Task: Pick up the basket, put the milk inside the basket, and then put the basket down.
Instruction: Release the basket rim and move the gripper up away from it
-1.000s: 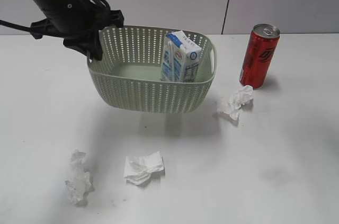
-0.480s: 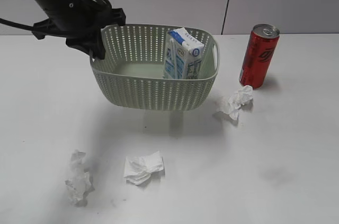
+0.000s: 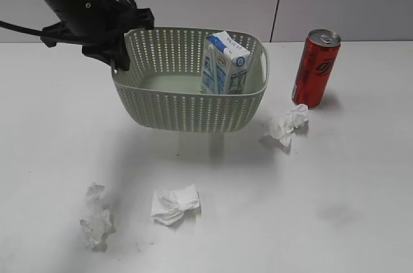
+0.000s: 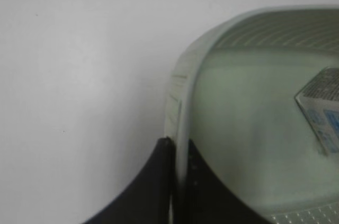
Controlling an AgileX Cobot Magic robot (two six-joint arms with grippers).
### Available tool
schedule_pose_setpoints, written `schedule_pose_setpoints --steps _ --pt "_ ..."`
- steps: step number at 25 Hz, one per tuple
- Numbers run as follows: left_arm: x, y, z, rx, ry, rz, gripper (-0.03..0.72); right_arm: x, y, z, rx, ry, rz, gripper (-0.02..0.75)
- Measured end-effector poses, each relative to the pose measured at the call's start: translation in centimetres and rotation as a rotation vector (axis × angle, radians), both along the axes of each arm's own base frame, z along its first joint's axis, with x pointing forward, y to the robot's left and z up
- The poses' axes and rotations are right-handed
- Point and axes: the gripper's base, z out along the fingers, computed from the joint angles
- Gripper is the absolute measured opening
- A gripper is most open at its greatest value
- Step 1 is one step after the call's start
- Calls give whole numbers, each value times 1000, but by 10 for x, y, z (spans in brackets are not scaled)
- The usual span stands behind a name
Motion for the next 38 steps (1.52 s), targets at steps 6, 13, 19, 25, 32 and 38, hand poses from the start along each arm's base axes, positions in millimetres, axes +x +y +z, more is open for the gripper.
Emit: schedule_pose_setpoints --steps 6,13,19,25,32,38 --pt "3 -1 0 -12 -25 6 -13 0 0 0 -1 -22 7 590" --pt "11 -6 -24 -4 16 14 -13 0 0 0 -2 -25 9 589" --pt "20 -9 -48 11 39 21 -13 0 0 0 -1 -27 9 589" --pt "24 -11 -70 25 75 25 -13 0 0 0 -1 -27 9 589" --pt "25 -13 -73 6 91 40 137 0 0 0 -2 -27 10 589" --pt "21 -11 -63 12 96 32 607 0 0 0 -2 -27 10 589"
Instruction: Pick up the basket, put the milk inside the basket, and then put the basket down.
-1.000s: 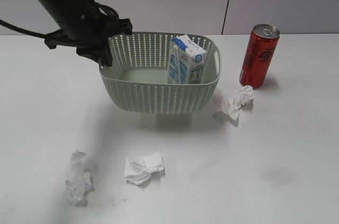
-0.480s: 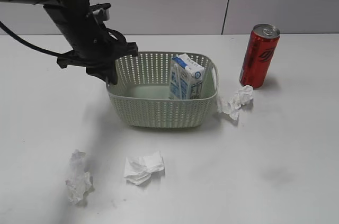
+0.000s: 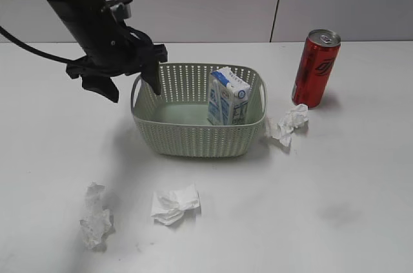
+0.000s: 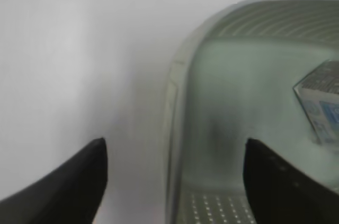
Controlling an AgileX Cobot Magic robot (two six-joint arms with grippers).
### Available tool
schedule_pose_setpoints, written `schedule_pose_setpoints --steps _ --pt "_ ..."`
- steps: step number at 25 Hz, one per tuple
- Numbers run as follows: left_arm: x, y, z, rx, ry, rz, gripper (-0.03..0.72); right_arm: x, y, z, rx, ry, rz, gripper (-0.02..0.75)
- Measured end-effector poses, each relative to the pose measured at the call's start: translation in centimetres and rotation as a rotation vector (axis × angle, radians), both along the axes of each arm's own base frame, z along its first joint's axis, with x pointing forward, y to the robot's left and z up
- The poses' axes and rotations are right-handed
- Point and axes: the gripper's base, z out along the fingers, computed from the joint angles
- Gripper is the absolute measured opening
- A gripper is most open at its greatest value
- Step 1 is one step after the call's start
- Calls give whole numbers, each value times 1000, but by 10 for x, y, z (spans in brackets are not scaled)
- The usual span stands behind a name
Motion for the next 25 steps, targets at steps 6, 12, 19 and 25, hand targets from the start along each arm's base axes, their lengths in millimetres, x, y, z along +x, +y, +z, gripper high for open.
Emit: schedule_pose_setpoints --steps 6,12,19,25 --pt "-13 9 44 17 -67 -33 618 0 0 0 4 2 2 588" --pt "-48 33 111 93 -155 -114 615 0 1 0 4 2 6 588" --pt "-116 59 191 200 -334 -250 604 0 1 0 5 2 8 626" --pt "-183 77 238 130 -520 -304 589 0 1 0 6 2 8 644"
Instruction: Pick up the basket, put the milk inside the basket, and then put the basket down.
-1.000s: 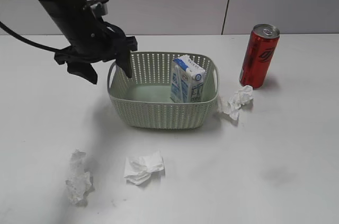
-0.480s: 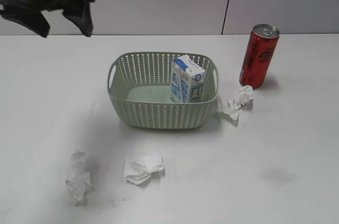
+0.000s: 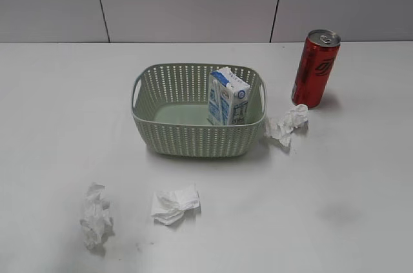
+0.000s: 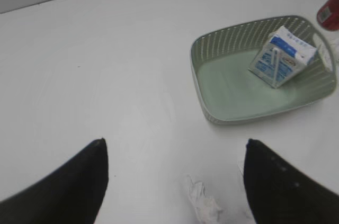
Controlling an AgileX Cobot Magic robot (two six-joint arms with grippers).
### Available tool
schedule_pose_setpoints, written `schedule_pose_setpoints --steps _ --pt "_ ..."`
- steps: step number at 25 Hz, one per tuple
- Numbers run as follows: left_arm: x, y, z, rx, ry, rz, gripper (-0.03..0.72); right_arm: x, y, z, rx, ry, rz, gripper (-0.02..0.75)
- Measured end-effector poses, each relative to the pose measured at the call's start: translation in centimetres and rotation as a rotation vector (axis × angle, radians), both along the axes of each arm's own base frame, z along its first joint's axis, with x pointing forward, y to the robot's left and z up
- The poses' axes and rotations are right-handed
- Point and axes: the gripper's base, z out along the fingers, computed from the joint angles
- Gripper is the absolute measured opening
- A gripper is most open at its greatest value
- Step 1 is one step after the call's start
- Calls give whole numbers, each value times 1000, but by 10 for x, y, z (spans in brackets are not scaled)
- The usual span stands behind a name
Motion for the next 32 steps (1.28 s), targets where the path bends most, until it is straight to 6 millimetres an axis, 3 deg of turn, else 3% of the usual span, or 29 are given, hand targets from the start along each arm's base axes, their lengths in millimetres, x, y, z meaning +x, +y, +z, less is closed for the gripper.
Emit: schedule_pose_setpoints --steps 3,7,11,16,21,32 --pt "-33 19 -2 -18 -29 -10 588 0 0 0 0 0 0 644" --pt "-81 51 -26 -15 -48 -22 588 0 0 0 0 0 0 645" --pt "-124 79 -65 18 -78 -72 588 0 0 0 1 0 0 645" --pt "-157 98 -126 59 -77 -147 588 0 0 0 -4 -2 4 645" --pt "-169 102 -162 38 -106 -201 588 0 0 0 1 0 6 629" --pt "-167 100 -167 21 -173 -215 588 -1 3 0 -3 -3 44 591"
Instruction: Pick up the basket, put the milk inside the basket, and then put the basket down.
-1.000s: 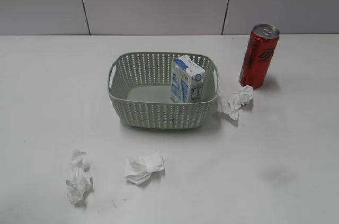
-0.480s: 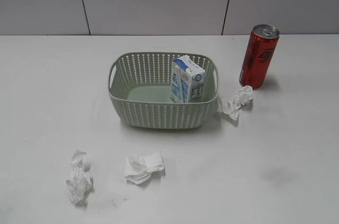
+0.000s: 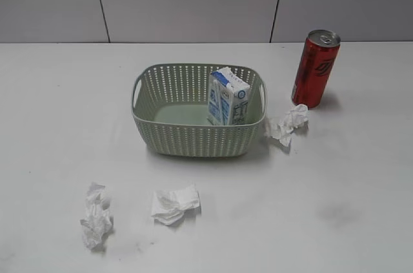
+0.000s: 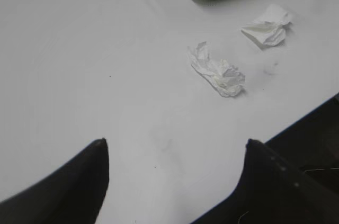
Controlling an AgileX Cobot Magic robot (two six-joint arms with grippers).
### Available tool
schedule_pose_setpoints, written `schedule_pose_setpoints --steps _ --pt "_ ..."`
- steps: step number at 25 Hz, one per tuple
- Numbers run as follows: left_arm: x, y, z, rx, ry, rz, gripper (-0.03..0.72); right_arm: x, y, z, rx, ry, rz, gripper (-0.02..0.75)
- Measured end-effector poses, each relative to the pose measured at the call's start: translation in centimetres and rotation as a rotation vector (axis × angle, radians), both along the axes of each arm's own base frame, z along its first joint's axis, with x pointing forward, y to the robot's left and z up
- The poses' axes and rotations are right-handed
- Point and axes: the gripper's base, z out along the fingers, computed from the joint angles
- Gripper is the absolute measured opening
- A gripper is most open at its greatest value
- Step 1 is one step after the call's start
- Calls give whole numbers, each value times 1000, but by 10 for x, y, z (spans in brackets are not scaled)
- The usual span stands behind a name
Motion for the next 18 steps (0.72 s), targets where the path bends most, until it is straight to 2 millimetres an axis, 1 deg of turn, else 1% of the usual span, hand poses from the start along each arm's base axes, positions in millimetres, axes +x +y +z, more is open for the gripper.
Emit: schedule_pose_setpoints --steps 12,14,18 --pt "-1 1 0 -5 -8 5 588 -2 -1 0 8 -12 -9 590" --pt "-2 3 1 -14 -23 48 588 -4 -2 1 15 -28 -44 590" --pt "-6 8 2 -33 -65 218 588 -11 -6 1 31 -80 -181 590"
